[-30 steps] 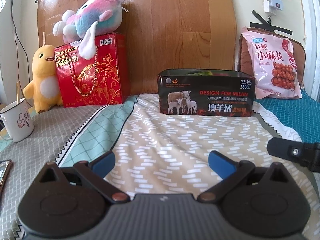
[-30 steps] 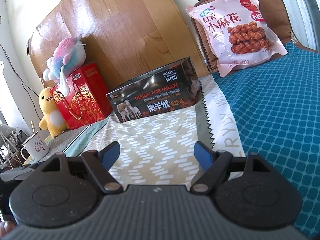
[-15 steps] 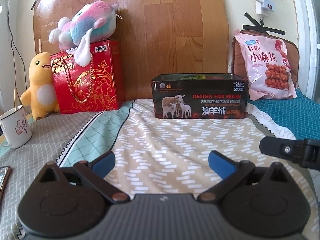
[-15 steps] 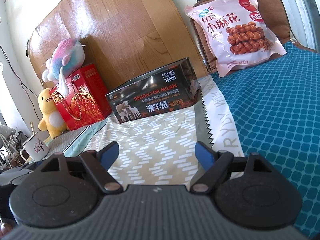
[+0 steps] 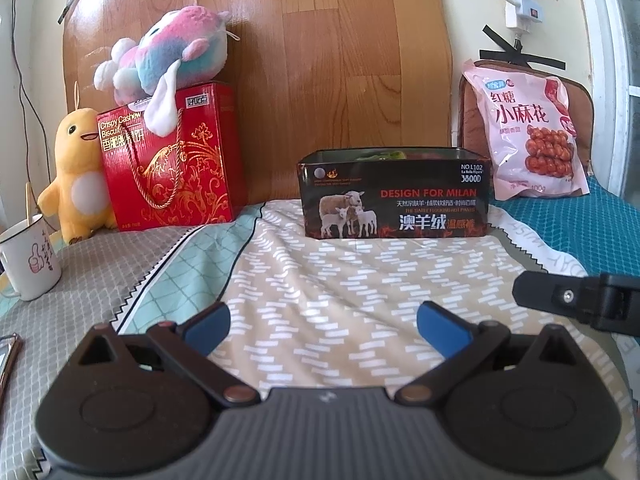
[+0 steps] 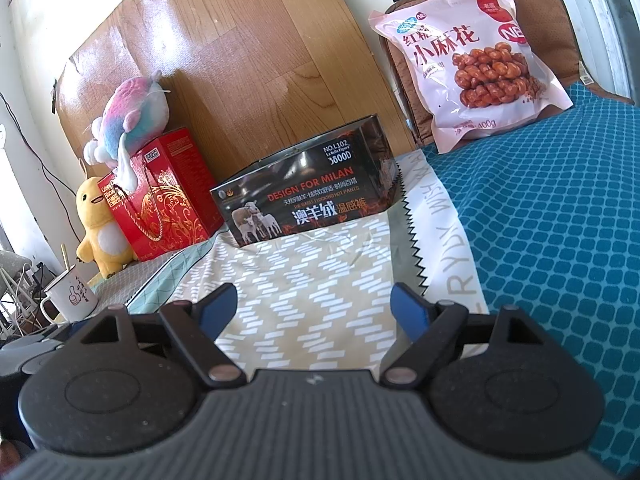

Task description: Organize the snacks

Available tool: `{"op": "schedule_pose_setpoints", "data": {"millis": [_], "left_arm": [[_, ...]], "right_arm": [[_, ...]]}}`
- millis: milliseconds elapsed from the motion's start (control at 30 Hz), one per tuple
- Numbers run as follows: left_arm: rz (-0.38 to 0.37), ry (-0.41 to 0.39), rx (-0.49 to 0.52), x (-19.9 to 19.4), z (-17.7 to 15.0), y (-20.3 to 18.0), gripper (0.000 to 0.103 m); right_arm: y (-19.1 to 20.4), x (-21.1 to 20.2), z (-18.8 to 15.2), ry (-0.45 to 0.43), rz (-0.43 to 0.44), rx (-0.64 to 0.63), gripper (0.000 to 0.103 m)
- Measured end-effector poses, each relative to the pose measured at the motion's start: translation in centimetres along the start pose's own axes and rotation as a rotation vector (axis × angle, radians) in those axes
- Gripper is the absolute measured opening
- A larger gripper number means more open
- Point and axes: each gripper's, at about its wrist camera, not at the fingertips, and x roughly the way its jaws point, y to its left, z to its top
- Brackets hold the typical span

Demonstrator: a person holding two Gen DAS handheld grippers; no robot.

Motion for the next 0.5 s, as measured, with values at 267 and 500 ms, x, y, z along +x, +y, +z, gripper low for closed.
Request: {"op": "schedule_pose_setpoints", "data": {"millis": [267, 500], "left_arm": [[0.009, 0.011, 0.003, 0.18, -0.01, -0.05, 0.103], [0.014, 0.012, 0.014, 0.24, 0.0, -0.13, 0.103]], "right_arm": [[-0.01, 0.06, 0.05, 0.001, 0.0, 0.0, 0.086], [0.02, 0.11, -0.04, 0.0, -0.003, 0.001, 0.086]]}}
